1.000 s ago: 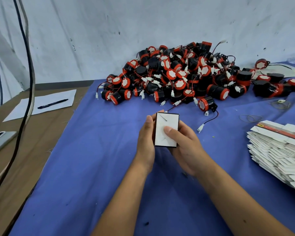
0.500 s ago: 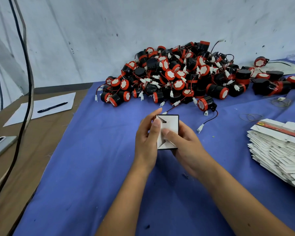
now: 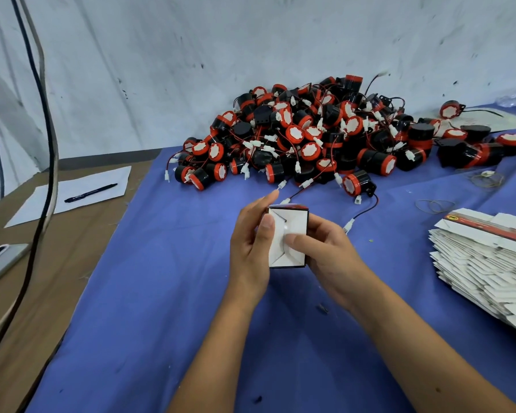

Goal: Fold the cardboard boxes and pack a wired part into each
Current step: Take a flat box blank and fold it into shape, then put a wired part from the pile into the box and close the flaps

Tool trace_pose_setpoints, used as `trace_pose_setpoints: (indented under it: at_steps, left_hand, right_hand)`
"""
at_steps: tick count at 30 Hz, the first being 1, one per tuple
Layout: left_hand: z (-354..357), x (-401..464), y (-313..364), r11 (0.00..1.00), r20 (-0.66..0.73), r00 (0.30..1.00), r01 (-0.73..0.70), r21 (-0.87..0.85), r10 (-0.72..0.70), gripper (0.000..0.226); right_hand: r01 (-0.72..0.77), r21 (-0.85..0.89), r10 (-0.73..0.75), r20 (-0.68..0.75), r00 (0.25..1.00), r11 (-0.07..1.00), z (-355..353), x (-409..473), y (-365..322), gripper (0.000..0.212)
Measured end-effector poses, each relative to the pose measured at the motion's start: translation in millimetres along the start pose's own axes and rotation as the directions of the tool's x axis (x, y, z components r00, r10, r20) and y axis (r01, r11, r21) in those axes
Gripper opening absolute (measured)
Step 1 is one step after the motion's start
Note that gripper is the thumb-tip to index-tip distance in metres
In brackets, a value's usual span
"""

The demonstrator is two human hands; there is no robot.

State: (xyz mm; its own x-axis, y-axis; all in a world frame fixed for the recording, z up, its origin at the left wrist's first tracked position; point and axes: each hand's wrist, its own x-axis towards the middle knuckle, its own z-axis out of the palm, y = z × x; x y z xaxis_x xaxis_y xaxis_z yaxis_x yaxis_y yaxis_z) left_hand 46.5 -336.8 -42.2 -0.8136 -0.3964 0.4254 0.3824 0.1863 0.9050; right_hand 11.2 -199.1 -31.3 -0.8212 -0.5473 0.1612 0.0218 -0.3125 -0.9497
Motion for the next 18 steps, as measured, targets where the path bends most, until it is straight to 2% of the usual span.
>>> trace_pose_setpoints:
  at_steps: [3, 4, 5, 6, 7, 8, 9, 10, 11, 12, 14, 16, 18]
  left_hand:
    - [-1, 0, 0, 0.997, 0.016, 0.998, 0.056, -0.047, -0.055, 0.051]
    - [-1, -1, -1, 0.998, 0.001, 0.998, 0.063, 0.002, -0.063, 0.05]
    - [-1, -1, -1, 0.995, -0.033, 0.998, 0.061, 0.075, -0.059, 0.047]
    - [-2, 0, -1, 0.989, -0.077, 0.996, 0.06, 0.138, -0.05, 0.042]
    - [-4, 2, -1, 0.985, -0.114, 0.993, 0.062, 0.163, -0.043, 0.041]
    - [-5, 4, -1, 0.989, -0.12, 0.991, 0.072, 0.127, -0.057, 0.044]
    - [-5, 6, -2, 0.993, -0.089, 0.991, 0.101, 0.062, -0.095, 0.05]
    - [-4, 6, -5, 0.991, -0.035, 0.991, 0.131, 0.033, -0.13, 0.055]
    - [-3, 5, -7, 0.988, 0.019, 0.99, 0.14, 0.064, -0.142, 0.057]
    - [-1, 3, -9, 0.981, 0.051, 0.989, 0.13, 0.146, -0.139, 0.054]
    - [2, 1, -18, 0.953, 0.029, 0.992, 0.111, 0.282, -0.124, 0.038]
    - [1, 3, -24, 0.947, -0.057, 0.994, 0.104, 0.303, -0.091, 0.026]
    - [-2, 7, -27, 0.936, -0.114, 0.992, 0.088, 0.342, -0.051, 0.032]
  right_hand:
    - [0.047, 0.045, -0.05, 0.076, 0.996, 0.998, -5, -1, -7, 0.038]
    - [0.105, -0.023, -0.104, 0.053, 0.993, 0.994, -5, 0, -8, 0.036]
    - [0.197, -0.206, -0.198, 0.015, 0.98, 0.959, -7, 1, -8, 0.034]
    - [0.278, -0.488, -0.32, -0.005, 0.947, 0.828, -9, 1, -6, 0.031]
    - [0.297, -0.762, -0.431, 0.027, 0.902, 0.575, -12, 2, -3, 0.029]
    - [0.282, -0.918, -0.506, 0.11, 0.855, 0.277, -13, 4, 0, 0.027]
    - [0.246, -0.967, -0.497, 0.18, 0.849, 0.069, -13, 5, 3, 0.026]
    - [0.21, -0.977, -0.435, 0.204, 0.877, -0.036, -11, 4, 4, 0.027]
    - [0.19, -0.978, -0.351, 0.209, 0.913, -0.086, -7, 4, 7, 0.029]
    - [0.19, -0.975, -0.271, 0.214, 0.938, -0.113, -4, 3, 9, 0.03]
    - [0.272, -0.956, -0.21, 0.29, 0.934, -0.111, -5, 2, 9, 0.028]
    - [0.394, -0.917, -0.268, 0.364, 0.892, 0.066, -9, -1, 1, 0.021]
    - [0.491, -0.816, -0.455, 0.327, 0.828, 0.306, -15, -1, -6, 0.011]
